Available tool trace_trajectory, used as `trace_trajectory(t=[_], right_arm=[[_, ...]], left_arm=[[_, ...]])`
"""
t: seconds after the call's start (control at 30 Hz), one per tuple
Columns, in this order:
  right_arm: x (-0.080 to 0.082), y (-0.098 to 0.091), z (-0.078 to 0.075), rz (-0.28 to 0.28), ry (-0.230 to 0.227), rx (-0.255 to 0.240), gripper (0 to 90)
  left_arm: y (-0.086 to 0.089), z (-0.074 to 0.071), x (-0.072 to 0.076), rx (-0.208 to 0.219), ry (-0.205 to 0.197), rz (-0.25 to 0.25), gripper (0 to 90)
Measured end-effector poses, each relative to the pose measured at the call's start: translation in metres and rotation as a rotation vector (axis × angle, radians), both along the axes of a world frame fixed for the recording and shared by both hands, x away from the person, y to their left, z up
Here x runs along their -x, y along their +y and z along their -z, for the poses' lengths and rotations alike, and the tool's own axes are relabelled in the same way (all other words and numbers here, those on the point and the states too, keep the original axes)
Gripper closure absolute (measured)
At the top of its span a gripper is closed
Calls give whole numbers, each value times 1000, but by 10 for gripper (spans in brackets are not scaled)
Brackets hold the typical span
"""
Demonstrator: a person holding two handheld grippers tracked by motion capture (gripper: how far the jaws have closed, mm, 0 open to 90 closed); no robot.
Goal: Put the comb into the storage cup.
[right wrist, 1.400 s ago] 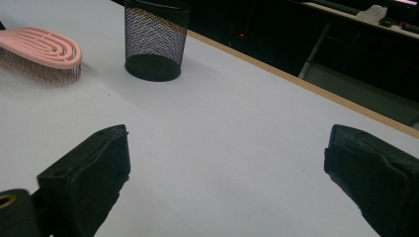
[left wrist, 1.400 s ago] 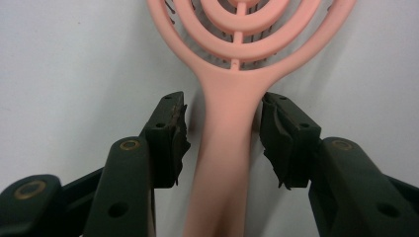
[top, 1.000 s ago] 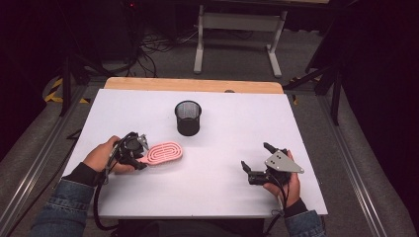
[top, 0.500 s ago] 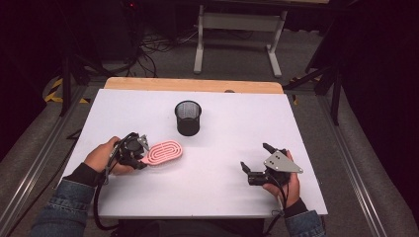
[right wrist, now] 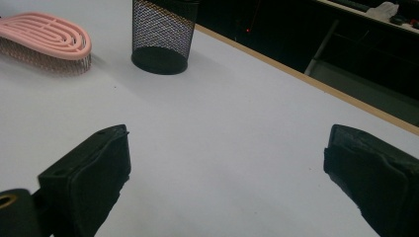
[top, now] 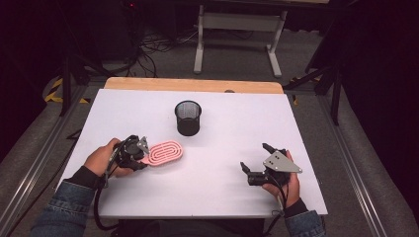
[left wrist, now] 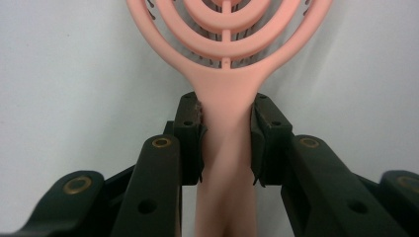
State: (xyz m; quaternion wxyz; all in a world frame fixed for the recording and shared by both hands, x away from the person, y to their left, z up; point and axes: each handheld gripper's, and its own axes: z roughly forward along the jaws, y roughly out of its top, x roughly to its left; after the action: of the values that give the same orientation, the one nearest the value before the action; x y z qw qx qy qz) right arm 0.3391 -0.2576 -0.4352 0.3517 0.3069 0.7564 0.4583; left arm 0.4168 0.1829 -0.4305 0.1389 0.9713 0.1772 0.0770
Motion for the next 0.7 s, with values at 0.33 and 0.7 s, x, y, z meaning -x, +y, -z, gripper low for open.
trace_trajectory(t=[0.33, 0.7], right_arm=[[0, -1, 0, 3, -4, 8, 47], [0, -1, 0, 6, -7, 7, 47]], left_arm=[[1, -5, 6, 29, -86, -21, 699], [8, -14, 19, 109, -231, -66, 699]])
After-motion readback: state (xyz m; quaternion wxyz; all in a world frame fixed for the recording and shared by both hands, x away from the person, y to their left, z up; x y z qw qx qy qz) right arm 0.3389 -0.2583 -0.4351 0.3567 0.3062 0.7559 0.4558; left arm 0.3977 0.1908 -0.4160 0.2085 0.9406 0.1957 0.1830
